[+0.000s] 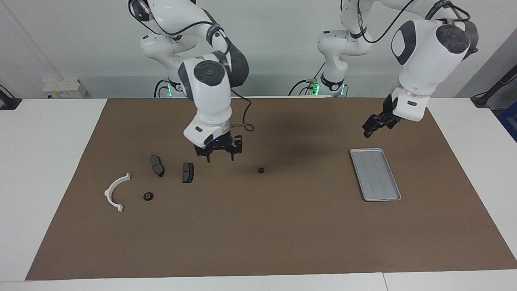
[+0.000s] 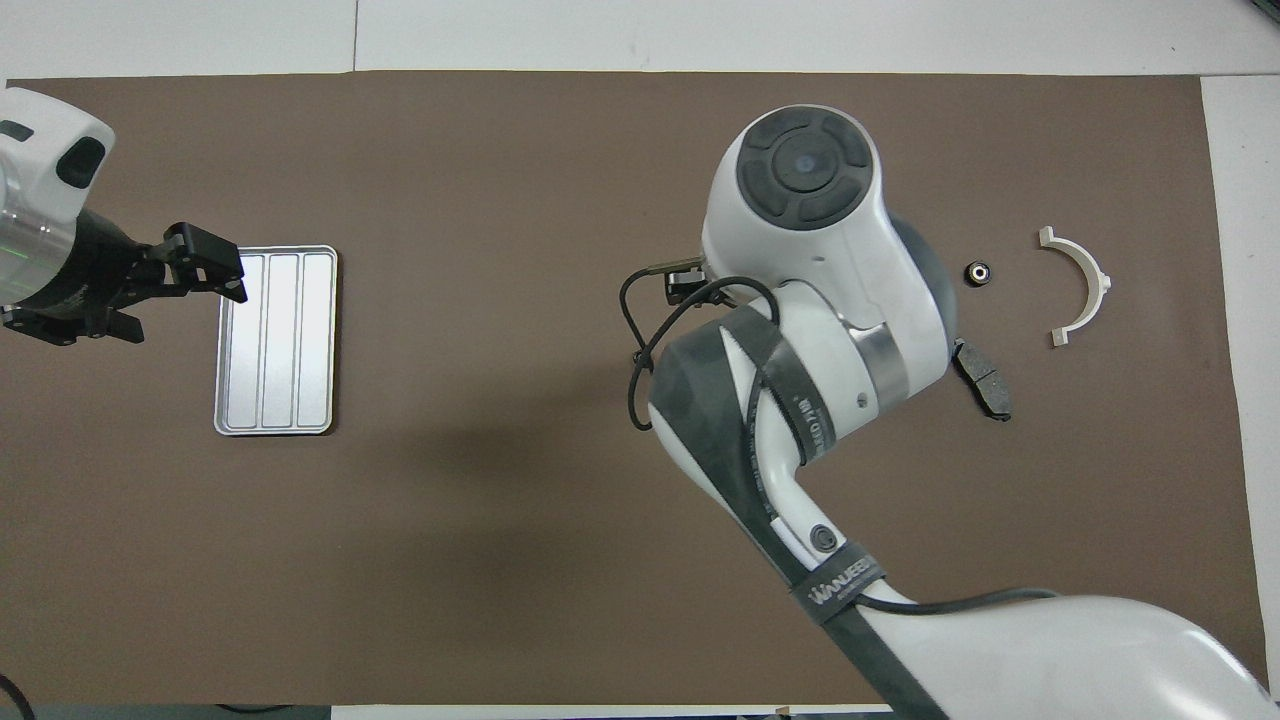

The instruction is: Place bearing gear from tray to pile

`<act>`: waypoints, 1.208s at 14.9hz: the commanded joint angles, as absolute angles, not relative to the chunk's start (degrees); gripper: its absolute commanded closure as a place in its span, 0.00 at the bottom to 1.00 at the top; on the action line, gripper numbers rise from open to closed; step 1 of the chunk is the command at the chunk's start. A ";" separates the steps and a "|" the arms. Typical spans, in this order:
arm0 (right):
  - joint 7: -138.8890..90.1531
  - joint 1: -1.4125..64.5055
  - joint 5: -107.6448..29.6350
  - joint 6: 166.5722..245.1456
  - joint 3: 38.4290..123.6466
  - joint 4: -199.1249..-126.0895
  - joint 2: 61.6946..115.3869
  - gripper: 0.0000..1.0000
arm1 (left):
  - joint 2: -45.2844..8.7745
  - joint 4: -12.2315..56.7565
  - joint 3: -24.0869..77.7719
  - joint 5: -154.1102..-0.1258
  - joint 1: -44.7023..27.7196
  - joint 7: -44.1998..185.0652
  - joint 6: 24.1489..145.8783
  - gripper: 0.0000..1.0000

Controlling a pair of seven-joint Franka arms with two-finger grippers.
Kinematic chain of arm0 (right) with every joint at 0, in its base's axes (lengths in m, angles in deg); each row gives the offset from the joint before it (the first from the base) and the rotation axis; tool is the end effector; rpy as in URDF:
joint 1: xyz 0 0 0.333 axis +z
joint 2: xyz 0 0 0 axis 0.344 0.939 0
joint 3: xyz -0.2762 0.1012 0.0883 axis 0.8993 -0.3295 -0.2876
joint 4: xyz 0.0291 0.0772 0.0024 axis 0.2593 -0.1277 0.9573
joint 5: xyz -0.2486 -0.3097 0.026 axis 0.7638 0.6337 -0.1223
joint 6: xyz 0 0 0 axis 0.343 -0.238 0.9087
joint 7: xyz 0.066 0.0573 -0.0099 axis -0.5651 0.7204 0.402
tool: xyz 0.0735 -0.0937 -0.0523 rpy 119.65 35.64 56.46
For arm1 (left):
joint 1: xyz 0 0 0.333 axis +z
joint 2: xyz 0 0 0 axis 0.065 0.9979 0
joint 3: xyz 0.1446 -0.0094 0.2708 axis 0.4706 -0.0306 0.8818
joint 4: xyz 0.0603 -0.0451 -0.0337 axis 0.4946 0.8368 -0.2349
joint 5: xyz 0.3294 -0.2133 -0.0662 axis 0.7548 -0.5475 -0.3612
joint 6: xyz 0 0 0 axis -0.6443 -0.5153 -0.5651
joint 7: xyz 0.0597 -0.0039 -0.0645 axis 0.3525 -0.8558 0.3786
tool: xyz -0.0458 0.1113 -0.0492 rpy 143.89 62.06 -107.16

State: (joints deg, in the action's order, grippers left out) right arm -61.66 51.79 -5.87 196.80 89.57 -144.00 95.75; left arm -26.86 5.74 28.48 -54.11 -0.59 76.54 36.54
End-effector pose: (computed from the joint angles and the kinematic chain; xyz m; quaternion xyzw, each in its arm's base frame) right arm 0.5878 0.3414 0.4194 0.9995 0.0176 0.0192 0.0185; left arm 0.5586 -0.0607 0.5577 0.9895 0.1384 -0.0397 0.0106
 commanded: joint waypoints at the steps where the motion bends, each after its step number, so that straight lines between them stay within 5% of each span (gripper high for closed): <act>1: -62.78 52.28 -7.17 201.27 89.47 -142.61 98.33 0.19 | -28.93 7.11 25.83 -54.53 2.23 74.07 34.79 0.00; 8: -64.36 54.75 -7.62 208.05 89.29 -143.58 103.08 0.20 | -29.11 7.46 26.09 -54.62 2.41 71.25 35.04 0.00; 18: -61.72 53.96 -14.12 212.27 89.29 -151.14 102.91 0.21 | -29.02 6.93 26.35 -54.62 2.76 69.58 34.87 0.00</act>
State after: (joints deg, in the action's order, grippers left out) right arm -63.46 54.67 -11.70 210.99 89.75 -148.89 104.16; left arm -27.88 6.12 26.61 -54.11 1.58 70.71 35.25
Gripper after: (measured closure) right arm 0.198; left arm 0.000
